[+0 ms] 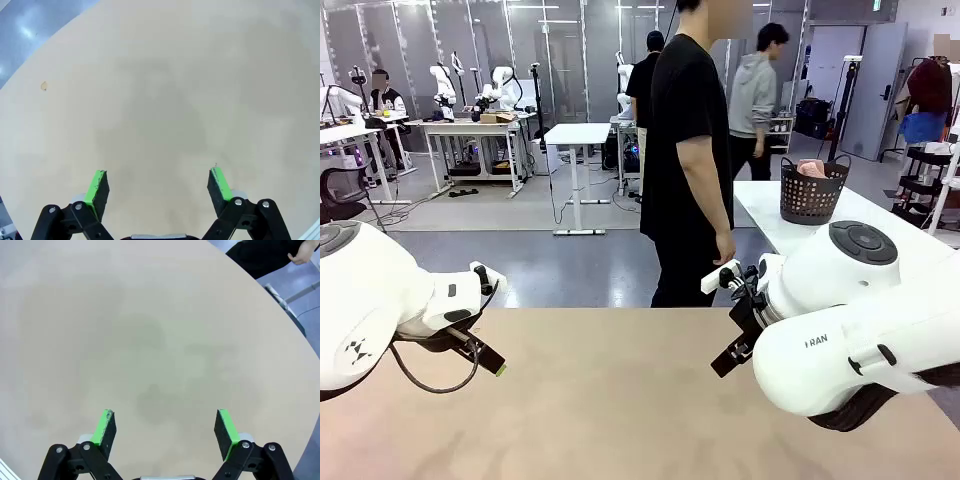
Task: Fold the towel.
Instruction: Grab the top end of the 100 cm Hotel Towel extended by the human.
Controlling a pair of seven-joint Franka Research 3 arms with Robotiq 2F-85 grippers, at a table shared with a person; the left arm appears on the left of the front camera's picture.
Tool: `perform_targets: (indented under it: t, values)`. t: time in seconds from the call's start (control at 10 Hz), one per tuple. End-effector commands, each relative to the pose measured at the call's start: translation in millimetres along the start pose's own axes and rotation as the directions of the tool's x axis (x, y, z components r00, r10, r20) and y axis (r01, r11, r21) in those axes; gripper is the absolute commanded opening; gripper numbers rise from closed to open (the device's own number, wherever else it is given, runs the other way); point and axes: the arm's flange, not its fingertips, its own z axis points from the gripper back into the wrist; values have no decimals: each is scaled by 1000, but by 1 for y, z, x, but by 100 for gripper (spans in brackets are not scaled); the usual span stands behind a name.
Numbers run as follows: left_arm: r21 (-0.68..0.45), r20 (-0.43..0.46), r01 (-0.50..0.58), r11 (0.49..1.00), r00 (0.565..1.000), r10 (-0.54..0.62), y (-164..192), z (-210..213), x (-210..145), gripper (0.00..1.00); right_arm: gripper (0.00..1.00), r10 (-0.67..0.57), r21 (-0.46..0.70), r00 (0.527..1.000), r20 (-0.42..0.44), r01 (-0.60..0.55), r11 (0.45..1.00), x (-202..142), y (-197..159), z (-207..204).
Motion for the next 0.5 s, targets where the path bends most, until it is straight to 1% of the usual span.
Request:
perform_targets:
  t: [0.0, 0.4]
  values:
    - [0, 0, 0, 1000, 1000, 0, 0, 0, 0, 100, 100, 0, 0, 1000, 0, 0, 1000, 0, 0, 0]
    - [0, 0, 0, 1000, 1000, 0, 0, 0, 0, 100, 100, 0, 0, 1000, 0, 0, 1000, 0, 0, 0]
